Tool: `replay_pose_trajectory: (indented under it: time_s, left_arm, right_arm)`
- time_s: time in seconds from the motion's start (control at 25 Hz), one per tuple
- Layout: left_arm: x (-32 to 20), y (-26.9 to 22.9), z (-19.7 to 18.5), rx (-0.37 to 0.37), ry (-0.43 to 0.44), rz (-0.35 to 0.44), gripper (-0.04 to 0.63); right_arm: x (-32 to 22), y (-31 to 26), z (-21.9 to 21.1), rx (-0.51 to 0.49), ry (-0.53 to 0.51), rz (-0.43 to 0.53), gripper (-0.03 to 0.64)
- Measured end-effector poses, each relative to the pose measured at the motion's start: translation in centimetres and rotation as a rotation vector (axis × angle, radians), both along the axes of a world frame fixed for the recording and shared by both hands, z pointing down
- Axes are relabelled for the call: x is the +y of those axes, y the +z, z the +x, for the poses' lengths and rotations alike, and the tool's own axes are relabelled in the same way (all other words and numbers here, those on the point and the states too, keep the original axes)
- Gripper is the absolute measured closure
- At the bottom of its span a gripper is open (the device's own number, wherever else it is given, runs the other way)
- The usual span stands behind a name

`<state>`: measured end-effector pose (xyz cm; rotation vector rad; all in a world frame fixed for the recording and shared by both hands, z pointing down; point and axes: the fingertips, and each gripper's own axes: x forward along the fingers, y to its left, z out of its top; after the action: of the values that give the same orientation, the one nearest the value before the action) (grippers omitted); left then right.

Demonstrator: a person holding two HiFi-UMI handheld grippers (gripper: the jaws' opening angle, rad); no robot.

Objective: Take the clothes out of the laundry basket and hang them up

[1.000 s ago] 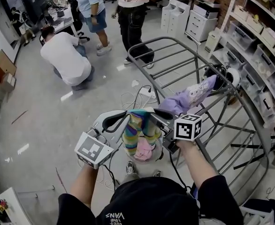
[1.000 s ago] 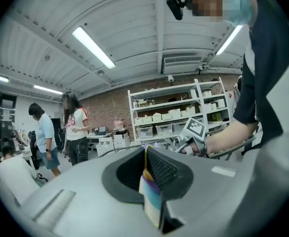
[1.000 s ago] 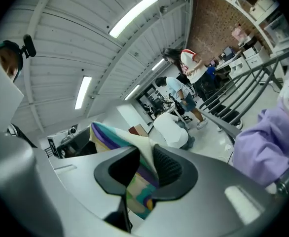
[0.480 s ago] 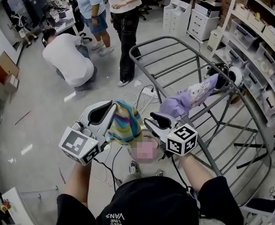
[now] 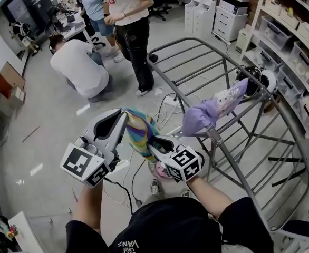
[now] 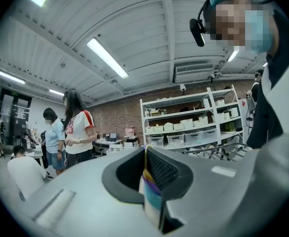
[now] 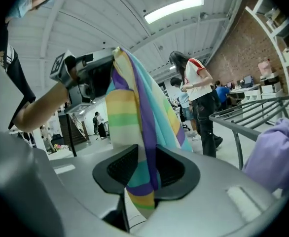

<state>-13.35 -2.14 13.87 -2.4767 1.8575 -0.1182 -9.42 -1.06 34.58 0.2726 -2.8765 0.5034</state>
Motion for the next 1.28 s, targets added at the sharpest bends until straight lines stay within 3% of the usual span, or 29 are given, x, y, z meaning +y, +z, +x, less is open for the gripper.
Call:
replay_pose_trajectory:
  time_s: [0.2, 0.4, 0.48, 0.52, 0.56, 0.84, 1.28]
  left_arm:
    - [0.3, -0.5, 0.5, 0.001, 0.026, 0.006, 0.581]
    - [0.5, -0.5, 1.2, 0.012, 0.052, 0.008, 0.581]
    - [0.5, -0.5, 1.2, 0.010, 0.051, 0.009, 0.581]
    - [0.5, -0.5, 1.0, 0.011, 0.048, 0.009, 0.581]
    - [0.5, -0.3, 0.7, 0.011, 0.045, 0.008, 0.581]
    - [1.1, 0.4, -1.7, 0.009, -0.003, 0.004, 0.581]
    - [1.5, -2.2, -4.0, 0.004, -0.045, 0.066, 0.581]
  right_arm:
    - [0.4, 0.6, -0.8, 0.033, 0.022, 0.048, 0.435]
    - [0.0, 0.9, -0.8, 0.049, 0.037, 0.060, 0.419]
    - [-0.7, 1.1, -0.2, 0.075, 0.056, 0.086, 0.495]
    - [-1.0, 1.3, 0.1, 0.086, 0.067, 0.101, 0.586]
    - [-1.2, 1.4, 0.3, 0.089, 0.074, 0.109, 0.606]
    - [-2.0, 0.4, 3.0, 0.042, 0.102, 0.076, 0.607]
    - [-7.0, -9.8, 9.5, -0.003, 0.177, 0.206, 0.607]
